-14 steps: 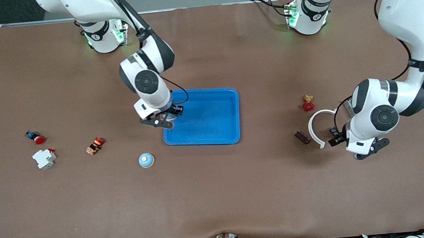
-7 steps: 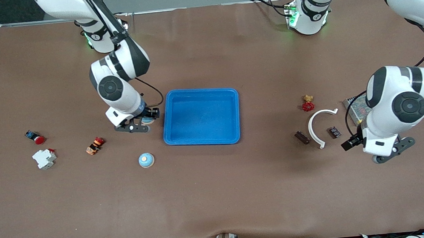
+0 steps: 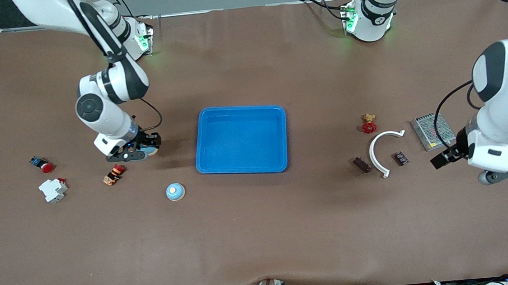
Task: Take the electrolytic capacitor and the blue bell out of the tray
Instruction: 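Set the second bell on the table while the left gripper withdraws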
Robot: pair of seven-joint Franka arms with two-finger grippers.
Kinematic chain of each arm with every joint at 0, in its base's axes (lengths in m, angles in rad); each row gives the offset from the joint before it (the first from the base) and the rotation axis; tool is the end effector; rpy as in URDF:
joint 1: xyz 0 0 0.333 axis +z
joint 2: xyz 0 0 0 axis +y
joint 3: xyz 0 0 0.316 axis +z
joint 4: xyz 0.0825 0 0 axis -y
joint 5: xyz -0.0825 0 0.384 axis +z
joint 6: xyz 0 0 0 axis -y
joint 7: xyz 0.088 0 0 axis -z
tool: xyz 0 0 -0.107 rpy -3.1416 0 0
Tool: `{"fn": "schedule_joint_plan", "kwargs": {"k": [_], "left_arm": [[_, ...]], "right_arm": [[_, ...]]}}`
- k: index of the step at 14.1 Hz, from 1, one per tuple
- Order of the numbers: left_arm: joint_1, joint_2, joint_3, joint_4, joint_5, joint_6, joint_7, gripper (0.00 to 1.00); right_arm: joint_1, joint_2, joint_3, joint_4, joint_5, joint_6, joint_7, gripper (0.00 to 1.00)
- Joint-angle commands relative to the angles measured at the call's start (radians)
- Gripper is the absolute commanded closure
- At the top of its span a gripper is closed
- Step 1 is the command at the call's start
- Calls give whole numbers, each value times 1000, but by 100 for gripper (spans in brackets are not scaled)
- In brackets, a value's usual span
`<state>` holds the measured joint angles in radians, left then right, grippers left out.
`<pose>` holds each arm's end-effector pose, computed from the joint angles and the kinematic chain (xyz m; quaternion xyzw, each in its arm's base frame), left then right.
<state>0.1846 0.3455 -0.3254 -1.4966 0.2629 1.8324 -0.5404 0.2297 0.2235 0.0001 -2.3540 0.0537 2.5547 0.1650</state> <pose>0.6615 -0.0441 0.4818 -0.9820 -0.1741 -0.0287 0.0671 0.4978 0.1157 0.2335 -0.9998 -0.0099 0.0140 0.0121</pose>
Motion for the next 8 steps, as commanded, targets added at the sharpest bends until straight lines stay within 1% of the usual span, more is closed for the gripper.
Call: {"fn": "schedule_joint_plan", "kwargs": {"k": [1, 3, 4, 6, 7, 8], "left_arm": [[6, -77, -9, 16, -25, -85, 78, 0], [6, -95, -11, 47, -40, -160, 138, 0], [4, -111, -9, 61, -66, -179, 178, 0], [0, -166, 2, 56, -88, -194, 238, 0], [-7, -184, 12, 55, -108, -212, 266, 0], [-37, -206, 52, 53, -128, -229, 296, 0]], "right_arm": [[-38, -10, 17, -36, -15, 39, -44, 100], [-44, 16, 17, -44, -15, 88, -50, 100], [-43, 42, 17, -47, -17, 129, -50, 100], [-44, 86, 17, -48, -17, 186, -52, 100], [-46, 102, 15, -48, -17, 208, -56, 100], [-49, 111, 15, -48, -17, 213, -64, 100]]}}
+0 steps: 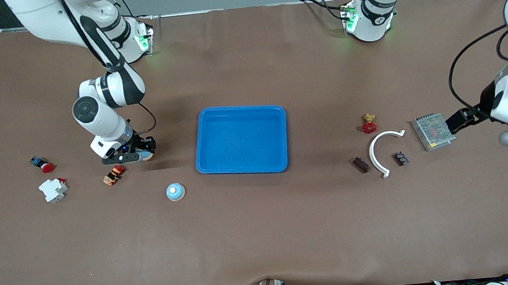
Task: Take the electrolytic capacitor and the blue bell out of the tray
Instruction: 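Set the second bell on the table while the left gripper withdraws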
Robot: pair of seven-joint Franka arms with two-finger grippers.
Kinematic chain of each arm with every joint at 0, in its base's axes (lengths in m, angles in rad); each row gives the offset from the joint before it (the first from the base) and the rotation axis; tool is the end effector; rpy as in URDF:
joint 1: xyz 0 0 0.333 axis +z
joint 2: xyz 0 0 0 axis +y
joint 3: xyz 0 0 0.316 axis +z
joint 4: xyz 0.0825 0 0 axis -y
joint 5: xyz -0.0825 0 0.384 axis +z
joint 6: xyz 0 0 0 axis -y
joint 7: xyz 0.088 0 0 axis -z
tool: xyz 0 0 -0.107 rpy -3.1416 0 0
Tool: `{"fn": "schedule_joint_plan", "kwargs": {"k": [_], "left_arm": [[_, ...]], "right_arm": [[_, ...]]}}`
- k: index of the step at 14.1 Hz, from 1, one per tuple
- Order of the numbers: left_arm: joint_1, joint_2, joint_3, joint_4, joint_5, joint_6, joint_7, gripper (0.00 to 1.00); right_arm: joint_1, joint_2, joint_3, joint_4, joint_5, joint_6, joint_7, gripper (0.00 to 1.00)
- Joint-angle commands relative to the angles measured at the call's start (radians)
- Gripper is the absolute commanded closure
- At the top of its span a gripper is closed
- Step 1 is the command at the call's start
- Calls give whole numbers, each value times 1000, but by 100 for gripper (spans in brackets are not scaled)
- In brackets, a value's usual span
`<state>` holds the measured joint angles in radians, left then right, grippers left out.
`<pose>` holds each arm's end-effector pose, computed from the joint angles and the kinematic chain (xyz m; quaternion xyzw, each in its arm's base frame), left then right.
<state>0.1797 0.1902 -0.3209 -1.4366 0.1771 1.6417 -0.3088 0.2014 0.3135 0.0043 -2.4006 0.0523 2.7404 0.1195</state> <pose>0.6148 -0.0507 0.5888 -0.9949 -0.0814 -0.0249 0.0544 0.4908 0.1004 0.1882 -0.9997 -0.0190 -0.0111 0.0132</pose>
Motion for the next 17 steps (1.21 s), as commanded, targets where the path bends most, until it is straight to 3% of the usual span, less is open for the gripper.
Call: {"fn": "schedule_joint_plan", "kwargs": {"k": [1, 4, 5, 6, 13, 17], "left_arm": [[-84, -70, 106, -8, -62, -60, 94, 0], [-149, -119, 210, -13, -143, -115, 177, 0], [-181, -142, 247, -30, -163, -125, 203, 0], [-221, -172, 294, -53, -165, -126, 208, 0], [-226, -224, 275, -108, -160, -160, 186, 0], [-224, -279, 272, -197, -165, -85, 182, 0]], "right_arm": [[-34, 25, 13, -2, -15, 27, -27, 100], [-50, 35, 13, 0, -15, 25, -44, 100], [-63, 35, 13, 1, -15, 22, -44, 13], [-68, 32, 13, 1, -15, 15, -44, 0], [-69, -36, 14, 38, -14, -83, -43, 0], [-100, -68, 10, 249, -15, -382, -44, 0]]}}
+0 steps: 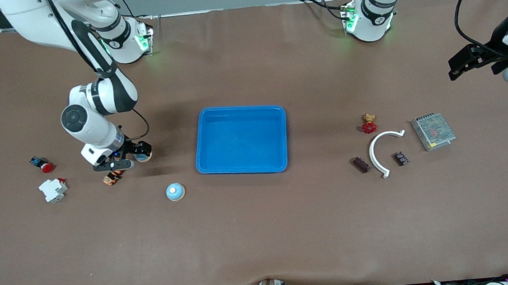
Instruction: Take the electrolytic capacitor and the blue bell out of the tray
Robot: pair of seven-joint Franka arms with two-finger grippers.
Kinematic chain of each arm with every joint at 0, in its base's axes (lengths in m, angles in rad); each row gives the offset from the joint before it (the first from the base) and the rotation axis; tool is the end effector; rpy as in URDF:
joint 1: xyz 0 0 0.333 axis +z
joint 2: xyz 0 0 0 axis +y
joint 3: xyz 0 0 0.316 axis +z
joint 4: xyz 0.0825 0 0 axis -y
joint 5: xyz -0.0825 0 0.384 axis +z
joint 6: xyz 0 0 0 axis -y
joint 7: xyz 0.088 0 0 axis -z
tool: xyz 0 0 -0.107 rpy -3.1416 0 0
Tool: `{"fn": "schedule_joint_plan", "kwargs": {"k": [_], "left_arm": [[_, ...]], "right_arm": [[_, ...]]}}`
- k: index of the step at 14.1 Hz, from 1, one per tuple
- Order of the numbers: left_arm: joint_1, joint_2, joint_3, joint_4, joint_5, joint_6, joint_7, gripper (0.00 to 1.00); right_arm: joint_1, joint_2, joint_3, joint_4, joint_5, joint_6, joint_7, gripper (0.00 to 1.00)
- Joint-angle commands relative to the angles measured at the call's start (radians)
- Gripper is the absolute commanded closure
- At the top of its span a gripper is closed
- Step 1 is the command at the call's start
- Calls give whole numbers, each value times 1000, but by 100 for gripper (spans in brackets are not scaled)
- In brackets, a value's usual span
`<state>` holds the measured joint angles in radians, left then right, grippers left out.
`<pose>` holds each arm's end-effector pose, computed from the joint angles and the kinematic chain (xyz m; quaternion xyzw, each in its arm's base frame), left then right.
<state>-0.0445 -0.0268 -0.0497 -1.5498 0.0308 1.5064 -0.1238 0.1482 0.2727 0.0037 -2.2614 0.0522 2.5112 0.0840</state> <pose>0.5377 -0.0477 0.6434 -0.9997 -0.0157 0.0065 0.0168 0.5309 0.0809 0.2379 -0.9997 -0.0126 0.0132 0.0142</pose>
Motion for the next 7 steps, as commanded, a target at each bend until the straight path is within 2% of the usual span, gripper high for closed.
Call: {"fn": "schedule_joint_plan", "kwargs": {"k": [1, 4, 7], "left_arm": [[0, -61, 1, -85, -19, 57, -3, 0], [-3, -51, 1, -79, -20, 58, -3, 0], [-2, -51, 1, -79, -20, 63, -2, 0]], "right_arm": [[-65, -27, 10, 197, -15, -276, -10, 0], [-133, -20, 12, 463, -17, -562, -18, 0], [-197, -15, 12, 662, -17, -722, -47, 0]]}}
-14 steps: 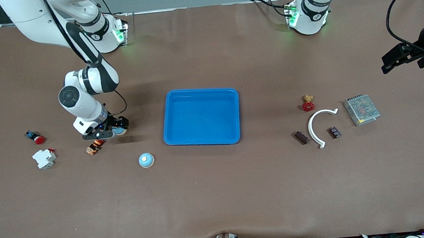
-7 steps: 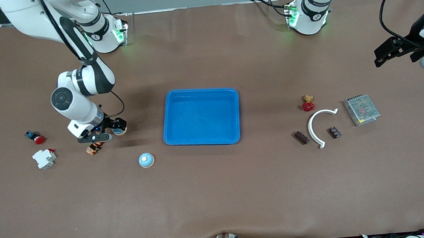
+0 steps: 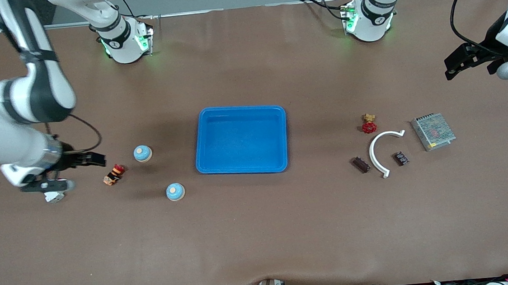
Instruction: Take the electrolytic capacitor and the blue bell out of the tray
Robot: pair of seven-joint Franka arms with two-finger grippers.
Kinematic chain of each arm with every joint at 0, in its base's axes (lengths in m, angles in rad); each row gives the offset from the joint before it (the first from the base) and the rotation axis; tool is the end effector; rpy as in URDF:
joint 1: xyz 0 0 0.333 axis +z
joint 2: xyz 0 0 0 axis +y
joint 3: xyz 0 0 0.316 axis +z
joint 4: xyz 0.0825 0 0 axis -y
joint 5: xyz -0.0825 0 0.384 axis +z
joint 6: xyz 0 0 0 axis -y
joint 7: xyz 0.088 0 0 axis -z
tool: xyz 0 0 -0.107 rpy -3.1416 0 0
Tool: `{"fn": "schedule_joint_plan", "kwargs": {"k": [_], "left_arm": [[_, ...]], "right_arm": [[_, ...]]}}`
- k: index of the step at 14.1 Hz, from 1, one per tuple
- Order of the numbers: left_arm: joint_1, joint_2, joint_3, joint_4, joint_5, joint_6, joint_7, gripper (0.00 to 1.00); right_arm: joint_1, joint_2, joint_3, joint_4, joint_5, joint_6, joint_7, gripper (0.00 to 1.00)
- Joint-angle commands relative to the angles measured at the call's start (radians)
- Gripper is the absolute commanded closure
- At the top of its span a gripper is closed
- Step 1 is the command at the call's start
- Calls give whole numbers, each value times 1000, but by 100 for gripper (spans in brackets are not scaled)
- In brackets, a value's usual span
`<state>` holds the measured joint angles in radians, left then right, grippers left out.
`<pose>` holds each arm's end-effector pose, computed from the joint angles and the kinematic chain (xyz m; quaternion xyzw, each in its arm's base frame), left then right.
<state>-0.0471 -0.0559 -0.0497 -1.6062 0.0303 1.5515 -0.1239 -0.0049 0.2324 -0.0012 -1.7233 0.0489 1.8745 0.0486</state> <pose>0.5328 -0.0492 0.6366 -0.9998 -0.0139 -0.0024 0.0164 0.6190 0.0000 0.4401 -0.9983 0.0356 0.0411 0.0220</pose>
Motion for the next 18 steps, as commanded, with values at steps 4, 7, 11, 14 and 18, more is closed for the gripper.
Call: {"fn": "schedule_joint_plan", "kwargs": {"k": [4, 7, 11, 14, 18], "left_arm": [[3, -18, 1, -26, -21, 18, 0, 0], [56, -2, -39, -23, -27, 24, 13, 0], [72, -1, -50, -18, -30, 38, 12, 0], [67, 4, -50, -9, -29, 32, 1, 0], [64, 4, -50, -11, -29, 21, 1, 0]], "right_arm": [[-72, 15, 15, 298, -15, -269, -6, 0], [-72, 13, 12, 405, -33, -404, 4, 0], [-89, -13, 12, 504, -37, -550, -6, 0], [-98, -93, -3, 482, -32, -560, -10, 0], [-99, -181, -5, 366, -27, -520, -10, 0]]}}
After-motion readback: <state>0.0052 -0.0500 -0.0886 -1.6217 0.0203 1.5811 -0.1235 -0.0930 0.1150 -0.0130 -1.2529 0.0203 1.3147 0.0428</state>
